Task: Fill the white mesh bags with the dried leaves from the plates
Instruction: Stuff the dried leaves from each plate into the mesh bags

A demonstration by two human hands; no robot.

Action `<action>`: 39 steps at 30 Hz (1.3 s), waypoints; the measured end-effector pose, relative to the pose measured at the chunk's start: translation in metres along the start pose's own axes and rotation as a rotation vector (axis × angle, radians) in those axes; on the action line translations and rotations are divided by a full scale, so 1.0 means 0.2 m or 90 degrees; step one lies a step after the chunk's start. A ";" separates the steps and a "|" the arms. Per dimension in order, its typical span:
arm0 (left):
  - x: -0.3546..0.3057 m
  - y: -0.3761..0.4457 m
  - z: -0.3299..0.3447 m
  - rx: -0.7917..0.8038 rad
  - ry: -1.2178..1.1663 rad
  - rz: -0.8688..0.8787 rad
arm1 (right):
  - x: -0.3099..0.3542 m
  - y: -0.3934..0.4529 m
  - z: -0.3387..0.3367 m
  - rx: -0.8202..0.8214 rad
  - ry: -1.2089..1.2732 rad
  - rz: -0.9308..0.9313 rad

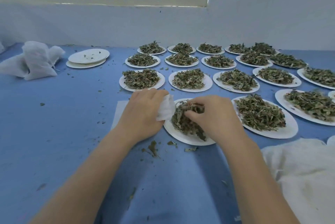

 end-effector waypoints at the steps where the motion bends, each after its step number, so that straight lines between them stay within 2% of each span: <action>1: 0.01 0.00 0.00 -0.003 -0.001 -0.011 | 0.00 0.00 -0.03 -0.009 0.023 -0.005; 6: 0.07 -0.02 0.02 0.005 -0.010 -0.052 | 0.00 0.01 -0.07 -0.014 0.102 -0.041; 10: 0.10 0.00 0.03 0.005 -0.005 -0.086 | 0.06 0.01 -0.08 -0.038 0.113 -0.124; 14: 0.02 0.06 0.03 0.008 -0.015 -0.040 | 0.10 0.00 -0.10 -0.090 0.134 -0.180; 17: -0.04 0.08 0.03 -0.002 -0.019 -0.022 | 0.08 0.00 -0.09 -0.106 0.176 -0.165; 22: -0.07 0.09 -0.01 -0.038 -0.059 -0.027 | 0.03 0.03 -0.03 -0.051 0.276 -0.094; 29: -0.09 0.11 -0.02 -0.030 -0.044 0.014 | 0.01 0.03 -0.01 -0.004 0.352 -0.084; 34: -0.08 0.10 -0.02 -0.015 -0.083 -0.006 | 0.04 0.02 0.02 0.041 0.349 -0.116; 37: -0.09 0.10 -0.02 -0.030 -0.089 -0.004 | 0.09 0.01 0.00 -0.014 0.254 -0.179; 39: -0.12 0.10 -0.03 -0.046 -0.072 0.009 | 0.09 0.00 -0.02 -0.076 0.261 -0.176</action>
Point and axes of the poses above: each hand's wrist, its own y-axis towards the middle knuckle, its own z-axis out of the palm, x = y × z, the point moved 10 cm from there along y, towards the middle knuckle, and after that the axes turned 9 degrees about y, right-handed, at the moved point
